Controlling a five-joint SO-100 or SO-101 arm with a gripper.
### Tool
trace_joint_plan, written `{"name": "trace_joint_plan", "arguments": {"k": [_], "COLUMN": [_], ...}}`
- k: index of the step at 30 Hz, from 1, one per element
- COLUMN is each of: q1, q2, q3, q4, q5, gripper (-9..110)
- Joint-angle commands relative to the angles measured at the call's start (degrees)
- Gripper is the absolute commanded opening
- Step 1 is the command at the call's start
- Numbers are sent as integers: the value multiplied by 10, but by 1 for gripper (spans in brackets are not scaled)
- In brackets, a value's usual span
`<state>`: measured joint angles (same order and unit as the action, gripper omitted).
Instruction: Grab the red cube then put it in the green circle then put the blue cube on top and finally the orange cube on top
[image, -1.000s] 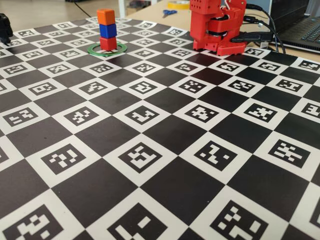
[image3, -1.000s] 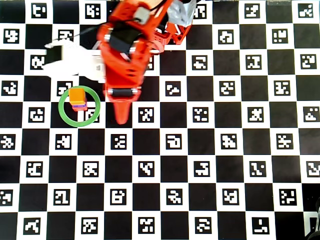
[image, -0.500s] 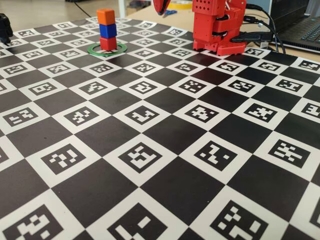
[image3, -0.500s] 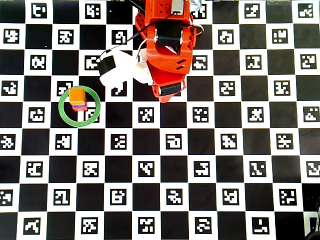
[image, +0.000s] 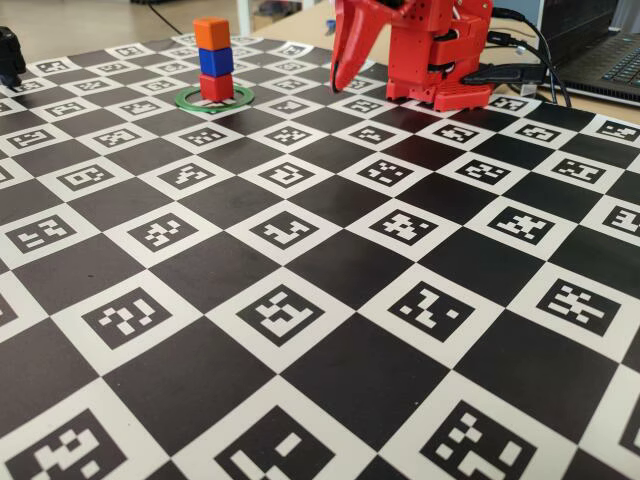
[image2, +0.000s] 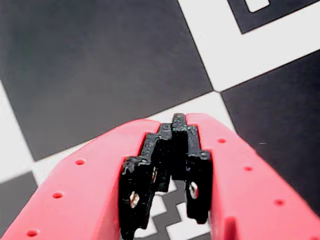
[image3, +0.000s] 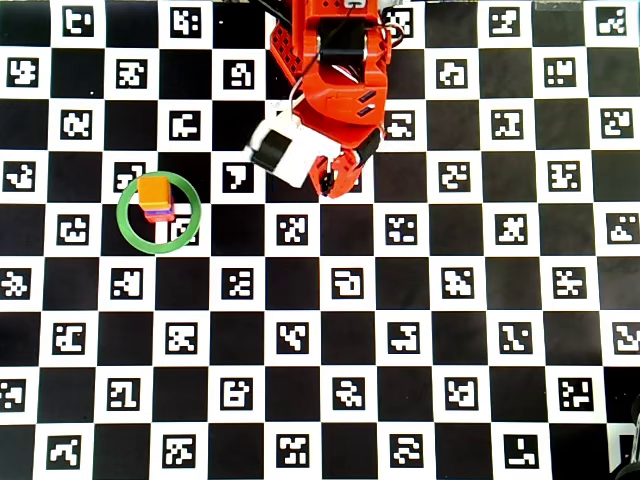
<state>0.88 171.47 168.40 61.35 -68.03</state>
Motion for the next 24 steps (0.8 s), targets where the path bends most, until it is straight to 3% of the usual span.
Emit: {"name": "trace_joint_plan", "arguments": {"k": [1,6,24], "q1": [4,4,42], "q2": [45,63,172], "q3": [14,48,141], "q4": [8,42,136], "q5": [-56,-120,-148], "gripper": [-6,-6,-6]}}
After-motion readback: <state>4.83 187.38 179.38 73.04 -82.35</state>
